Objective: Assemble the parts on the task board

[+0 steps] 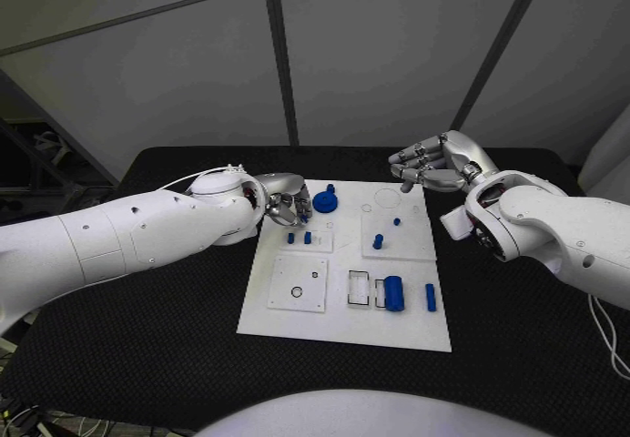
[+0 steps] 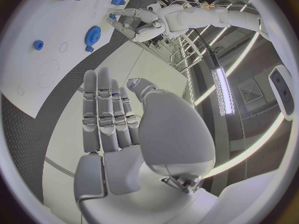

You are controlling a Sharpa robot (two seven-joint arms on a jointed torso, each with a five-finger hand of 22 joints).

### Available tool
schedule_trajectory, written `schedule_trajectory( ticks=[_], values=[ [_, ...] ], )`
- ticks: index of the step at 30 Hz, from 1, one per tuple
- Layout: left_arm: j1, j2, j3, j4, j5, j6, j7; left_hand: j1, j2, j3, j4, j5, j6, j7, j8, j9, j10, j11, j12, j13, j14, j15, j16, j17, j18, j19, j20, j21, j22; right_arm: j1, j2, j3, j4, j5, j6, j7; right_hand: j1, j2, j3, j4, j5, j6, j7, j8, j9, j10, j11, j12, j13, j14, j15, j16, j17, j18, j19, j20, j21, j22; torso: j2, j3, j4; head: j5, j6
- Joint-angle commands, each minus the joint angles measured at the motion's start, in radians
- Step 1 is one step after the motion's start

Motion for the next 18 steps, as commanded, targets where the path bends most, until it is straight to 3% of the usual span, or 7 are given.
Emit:
schedule_trajectory(
  ticks=[1,18],
  values=[
    [0.001,0.0,0.0,0.0,0.002,0.021,-0.017,-0.016,-0.005,-0.001,0.01,-0.003,-0.022,-0.003,-0.015,-0.006,-0.013,0.001,-0.013,-0.003,-0.003,0.008,0.0,-0.005,-0.035,0.0,0.007,-0.005,0.069,0.002,0.0,0.0,0.001,-0.002,0.006,0.007,0.0,-0.001,0.004,0.0,0.006,-0.003,-0.001,-0.001,0.001,-0.005,0.0,-0.002,-0.001,0.002,-0.001,-0.004,-0.001,0.011,0.0,0.002,-0.002,0.001,0.0,-0.0005,0.0004,0.0,0.001],
    [0.0,-0.013,0.0,0.004,0.002,-0.001,-0.022,-0.027,-0.018,-0.011,0.02,-0.001,-0.067,-0.011,-0.039,-0.025,-0.04,0.014,-0.05,-0.006,-0.01,0.019,-0.006,-0.026,-0.032,-0.005,0.016,-0.027,0.063,0.002,0.0,0.0,-0.003,-0.019,0.015,-0.005,0.003,-0.002,0.005,-0.004,0.007,-0.003,-0.001,-0.001,0.001,-0.006,0.0,-0.003,-0.001,0.002,-0.002,-0.005,-0.002,0.011,-0.001,0.001,-0.001,0.002,0.001,-0.001,0.0007,0.001,0.003]
  ],
)
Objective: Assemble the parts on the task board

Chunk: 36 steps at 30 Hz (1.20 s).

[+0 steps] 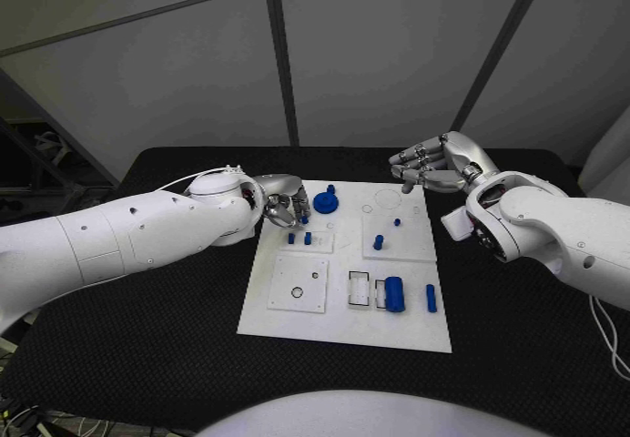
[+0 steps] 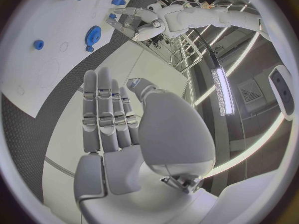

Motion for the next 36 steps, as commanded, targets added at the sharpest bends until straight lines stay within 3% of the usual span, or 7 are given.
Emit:
schedule_trajectory(
  ticks=[1,6,8,18,23,28,36],
  values=[
    [0.001,-0.006,0.001,0.004,0.001,-0.009,-0.008,-0.007,-0.004,-0.003,0.006,-0.001,-0.022,-0.003,-0.007,-0.007,-0.015,0.002,-0.011,-0.001,0.0,0.01,-0.006,-0.005,-0.032,0.001,0.01,-0.007,0.062,0.002,0.0,0.0,-0.002,-0.023,0.016,-0.006,0.004,-0.002,0.006,-0.005,0.007,-0.004,-0.001,-0.001,0.001,-0.006,0.0,-0.003,-0.002,0.003,-0.002,-0.006,-0.002,0.011,0.0,0.001,-0.001,0.002,0.001,-0.0001,0.0004,0.0,0.001],
    [0.001,-0.023,0.001,0.014,0.001,-0.03,-0.007,-0.002,-0.006,-0.018,0.006,-0.001,-0.059,-0.01,-0.007,-0.019,-0.052,0.013,-0.036,-0.003,-0.011,0.018,-0.019,-0.038,-0.025,-0.014,0.017,-0.047,0.046,0.002,-0.002,0.0,-0.009,-0.102,0.052,-0.044,0.018,-0.006,0.008,-0.023,-0.006,0.001,0.001,0.001,0.002,-0.03,0.003,-0.007,-0.007,0.026,-0.005,0.002,0.002,0.012,0.013,-0.003,0.013,0.012,0.0,-0.001,-0.0002,-0.001,0.002],
    [0.001,-0.033,0.002,0.02,0.003,-0.042,-0.004,0.006,-0.004,-0.033,0.004,-0.002,-0.072,-0.011,-0.005,-0.02,-0.086,0.022,-0.051,-0.003,-0.053,0.024,-0.07,-0.139,-0.009,-0.055,0.024,-0.134,0.009,0.002,-0.002,0.0,-0.014,-0.152,0.074,-0.065,0.028,-0.006,0.01,-0.035,-0.022,0.007,0.001,0.003,0.003,-0.045,0.004,-0.007,-0.01,0.044,-0.008,0.011,0.007,0.012,0.023,-0.007,0.026,0.021,0.0,-0.0016,-0.0006,-0.001,0.001],
    [0.0,-0.089,0.035,0.042,0.129,-0.16,0.034,0.01,0.029,-0.076,0.027,-0.005,-0.017,0.018,0.024,-0.013,-0.061,0.014,-0.01,0.01,-0.153,0.018,-0.22,-0.392,0.025,-0.145,0.025,-0.344,-0.087,-0.003,-0.01,0.0,-0.015,-0.595,0.207,-0.224,0.066,0.013,0.022,-0.094,-0.12,0.069,-0.03,0.02,0.011,-0.008,-0.023,0.033,0.008,0.08,-0.039,0.191,0.097,0.006,0.077,-0.034,0.169,0.138,0.0,0.0002,-0.0009,-0.021,0.013],
    [0.0,-0.132,0.039,0.058,0.327,-0.203,0.07,0.006,0.034,-0.085,0.041,-0.009,0.015,0.026,0.038,-0.014,-0.021,0.001,0.025,0.014,-0.202,0.011,-0.294,-0.479,0.053,-0.235,0.015,-0.531,-0.173,-0.011,-0.016,0.0,-0.002,-0.765,0.231,-0.28,0.056,0.007,0.047,-0.102,-0.149,0.069,-0.033,0.011,0.008,-0.017,-0.025,0.031,0.013,0.076,-0.043,0.298,0.149,-0.021,0.134,-0.038,0.338,0.3,0.0,0.0005,-0.0032,-0.056,0.027],
    [0.0,-0.183,0.039,0.09,0.65,-0.238,0.154,0.021,0.038,-0.089,0.041,-0.002,0.021,0.035,0.038,-0.017,-0.033,0.007,0.034,0.008,-0.224,0.015,-0.341,-0.508,0.052,-0.25,0.017,-0.575,-0.201,-0.023,-0.021,-0.006,0.006,-0.869,0.233,-0.311,0.04,-0.008,0.061,-0.098,-0.162,0.046,-0.028,-0.004,0.003,-0.059,-0.02,0.013,0.008,0.072,-0.036,0.343,0.172,-0.03,0.149,-0.035,0.397,0.359,0.0,-0.0003,-0.0011,-0.086,0.038],
    [-0.005,-0.231,0.039,0.146,1.078,-0.192,0.34,0.044,0.048,-0.087,0.031,0.005,0.031,0.042,0.043,-0.017,-0.053,0.016,0.045,0.004,-0.265,0.022,-0.387,-0.538,0.051,-0.279,0.024,-0.616,-0.223,-0.05,-0.014,-0.012,0.005,-0.949,0.221,-0.328,0.022,-0.027,0.083,-0.088,-0.181,0.017,-0.018,-0.005,-0.001,-0.122,-0.005,0.003,-0.005,0.069,-0.025,0.406,0.201,-0.044,0.179,-0.025,0.483,0.444,0.0,-0.0009,-0.0007,-0.09,0.046]
  ],
)
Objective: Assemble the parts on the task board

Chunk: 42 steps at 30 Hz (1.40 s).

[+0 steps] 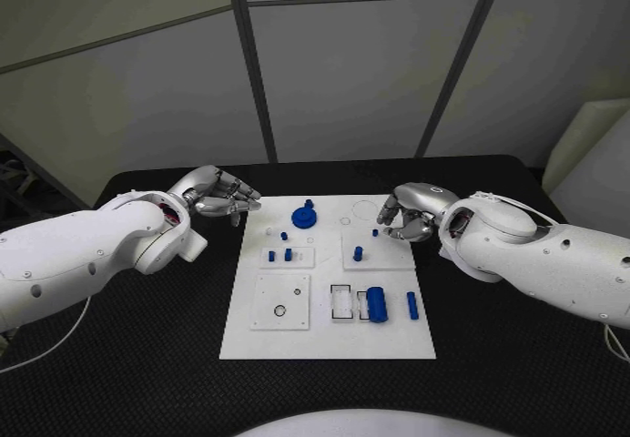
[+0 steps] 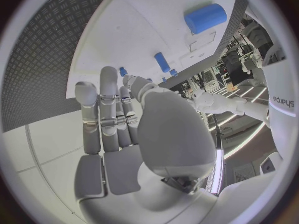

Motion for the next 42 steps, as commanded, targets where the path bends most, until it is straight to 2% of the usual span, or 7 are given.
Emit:
schedule_trajectory(
  ticks=[1,7,13,19,23,30,42],
  values=[
    [-0.001,-0.008,0.001,0.023,0.357,0.017,0.17,0.009,0.002,0.001,-0.005,0.004,0.008,0.002,0.004,0.0,-0.007,-0.002,0.007,-0.002,-0.01,0.0,-0.009,-0.003,0.026,-0.009,0.001,-0.008,-0.002,-0.006,0.007,-0.001,-0.001,-0.104,0.001,-0.034,-0.007,-0.006,0.012,0.001,-0.005,-0.014,0.002,-0.002,-0.001,-0.018,0.002,0.001,-0.003,0.038,0.011,0.028,0.012,-0.014,0.022,0.004,0.042,0.041,0.0,-0.0011,0.0006,0.0,0.0],
    [-0.004,-0.014,0.001,0.044,0.442,0.035,0.217,0.009,0.003,0.001,-0.005,0.004,0.009,0.002,0.005,0.0,-0.006,-0.002,0.009,-0.001,-0.012,0.001,-0.011,-0.005,0.026,-0.011,0.001,-0.01,-0.003,-0.012,0.019,-0.001,-0.008,-0.119,-0.014,-0.035,-0.011,-0.013,0.021,0.003,-0.006,-0.032,0.007,-0.003,-0.003,-0.036,0.008,0.003,-0.006,0.033,0.014,0.06,0.026,-0.019,0.035,0.008,0.078,0.076,0.001,-0.0002,0.0012,-0.001,0.001],
    [-0.006,-0.017,0.001,0.054,0.471,0.04,0.237,0.009,0.003,0.0,-0.005,0.004,0.01,0.002,0.006,0.0,-0.006,-0.002,0.011,-0.001,-0.014,0.001,-0.012,-0.006,0.026,-0.012,0.001,-0.012,-0.004,-0.015,0.034,-0.002,-0.016,-0.124,-0.013,-0.032,-0.01,-0.013,0.032,0.003,-0.007,-0.038,0.008,-0.001,-0.002,-0.039,0.008,0.012,-0.006,0.032,0.015,0.125,0.075,-0.027,0.052,0.01,0.12,0.117,0.002,0.0006,0.0024,-0.002,-0.002],
    [-0.008,-0.019,0.001,0.057,0.481,0.042,0.243,0.009,0.003,-0.001,-0.005,0.004,0.011,0.002,0.006,0.0,-0.005,-0.002,0.012,-0.001,-0.015,0.001,-0.014,-0.007,0.026,-0.013,0.001,-0.014,-0.005,-0.017,0.046,-0.002,-0.023,-0.123,0.003,-0.028,-0.008,-0.008,0.047,0.001,-0.007,-0.031,0.007,0.002,0.001,-0.026,0.006,0.027,-0.005,0.041,0.014,0.231,0.162,-0.04,0.085,0.01,0.187,0.182,0.001,-0.0004,0.0018,0.0,-0.005],
    [-0.008,-0.018,0.001,0.058,0.483,0.044,0.245,0.008,0.003,-0.001,-0.005,0.004,0.011,0.002,0.007,0.0,-0.005,-0.002,0.013,-0.001,-0.016,0.001,-0.014,-0.008,0.026,-0.013,0.001,-0.014,-0.005,-0.018,0.054,-0.004,-0.029,-0.123,0.017,-0.028,-0.005,-0.001,0.06,-0.004,-0.007,-0.017,0.005,0.006,0.004,-0.008,0.002,0.04,-0.004,0.049,0.012,0.334,0.248,-0.053,0.119,0.009,0.252,0.246,0.002,0.0003,0.0015,0.001,-0.006],
    [-0.009,-0.018,0.001,0.059,0.484,0.052,0.244,0.02,0.011,0.004,-0.012,0.009,0.027,0.0,0.017,0.003,-0.008,-0.003,0.017,-0.002,-0.021,0.0,-0.019,-0.013,0.027,-0.016,0.001,-0.019,-0.008,-0.019,0.066,-0.021,-0.035,-0.125,0.046,-0.035,0.001,0.009,0.071,-0.015,-0.008,0.014,-0.002,0.014,0.01,0.022,-0.007,0.054,0.0,0.053,0.006,0.452,0.345,-0.071,0.161,0.006,0.333,0.326,0.001,0.0002,0.002,0.002,-0.009],
    [-0.01,-0.019,0.001,0.06,0.484,0.059,0.244,0.02,0.01,0.004,-0.014,0.01,0.028,0.001,0.018,0.002,-0.013,-0.002,0.018,-0.003,-0.024,0.001,-0.022,-0.016,0.027,-0.018,0.001,-0.021,-0.008,-0.023,0.089,-0.029,-0.057,-0.149,0.075,-0.054,0.0,0.018,0.075,-0.027,-0.01,0.03,-0.005,0.014,0.012,0.037,-0.011,0.057,0.002,0.045,0.005,0.512,0.385,-0.079,0.178,0.004,0.373,0.366,0.001,-0.0007,0.0014,0.002,-0.013]
  ],
)
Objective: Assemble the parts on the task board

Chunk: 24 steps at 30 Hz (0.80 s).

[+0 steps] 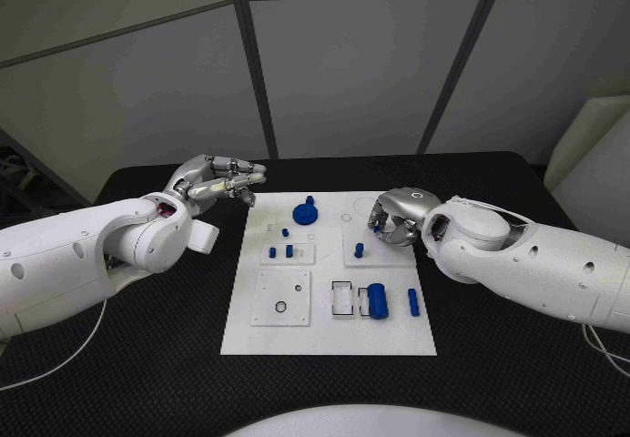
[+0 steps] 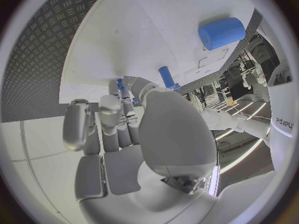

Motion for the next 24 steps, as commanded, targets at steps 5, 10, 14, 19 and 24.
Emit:
schedule_trajectory(
  ticks=[5,10,14,19,24],
  values=[
    [0.001,0.0,0.001,0.003,0.008,0.016,0.02,0.007,-0.003,-0.001,-0.004,0.001,0.001,0.002,0.002,0.0,-0.009,0.002,0.003,-0.002,-0.009,0.002,-0.006,-0.002,-0.018,-0.006,-0.001,-0.003,-0.002,-0.011,0.013,-0.009,-0.01,-0.032,0.023,-0.02,0.011,0.032,0.014,-0.014,-0.034,0.03,-0.008,0.01,0.004,0.028,-0.003,0.009,0.005,0.042,-0.008,0.032,0.015,-0.022,0.021,-0.003,0.03,0.077,0.0,-0.0005,-0.0002,-0.002,-0.001],
    [0.001,-0.001,0.001,0.002,0.008,0.015,0.019,0.007,-0.003,-0.002,-0.004,0.001,0.001,0.002,0.002,0.0,-0.01,0.002,0.004,-0.002,-0.009,0.002,-0.006,-0.003,-0.018,-0.006,-0.001,-0.003,-0.002,-0.013,0.011,-0.009,-0.005,-0.048,-0.023,-0.029,0.021,0.051,0.033,-0.026,-0.049,0.053,-0.015,0.019,0.01,0.052,-0.012,0.019,0.012,0.039,-0.014,0.049,0.021,-0.027,0.031,-0.008,0.049,0.097,0.0,-0.0003,-0.0008,-0.003,-0.001],
    [0.001,-0.002,0.001,0.001,0.008,0.014,0.019,0.007,-0.003,-0.002,-0.004,0.001,0.001,0.002,0.002,0.0,-0.01,0.002,0.004,-0.002,-0.009,0.002,-0.006,-0.003,-0.018,-0.006,-0.001,-0.003,-0.002,-0.014,0.009,-0.009,0.0,-0.057,-0.049,-0.032,0.025,0.053,0.043,-0.035,-0.048,0.061,-0.017,0.022,0.012,0.06,-0.015,0.021,0.016,0.038,-0.016,0.057,0.023,-0.029,0.036,-0.011,0.058,0.105,0.0,-0.0002,-0.0008,-0.004,-0.002],
    [0.001,-0.004,0.001,0.001,0.008,0.015,0.017,0.007,-0.003,-0.001,-0.004,0.001,0.001,0.002,0.002,0.0,-0.01,0.002,0.004,-0.002,-0.01,0.002,-0.007,-0.003,-0.018,-0.006,-0.001,-0.004,-0.002,-0.014,0.005,-0.009,0.007,-0.064,-0.083,-0.029,0.024,0.05,0.046,-0.039,-0.049,0.062,-0.017,0.022,0.013,0.062,-0.015,0.02,0.018,0.037,-0.017,0.062,0.025,-0.031,0.04,-0.012,0.065,0.112,0.0,-0.0003,-0.0009,-0.005,-0.003],
    [0.001,-0.005,0.001,0.001,0.008,0.013,0.016,0.008,-0.003,-0.001,-0.006,0.0,0.0,0.003,0.002,-0.001,-0.013,0.002,0.004,-0.003,-0.011,0.003,-0.009,-0.005,-0.018,-0.007,-0.001,-0.005,-0.003,-0.015,-0.005,-0.009,0.023,-0.066,-0.128,-0.022,0.022,0.048,0.048,-0.042,-0.049,0.062,-0.017,0.021,0.014,0.062,-0.015,0.019,0.018,0.037,-0.017,0.066,0.028,-0.032,0.043,-0.012,0.069,0.117,-0.001,-0.0006,-0.0003,-0.006,-0.001]
  ],
)
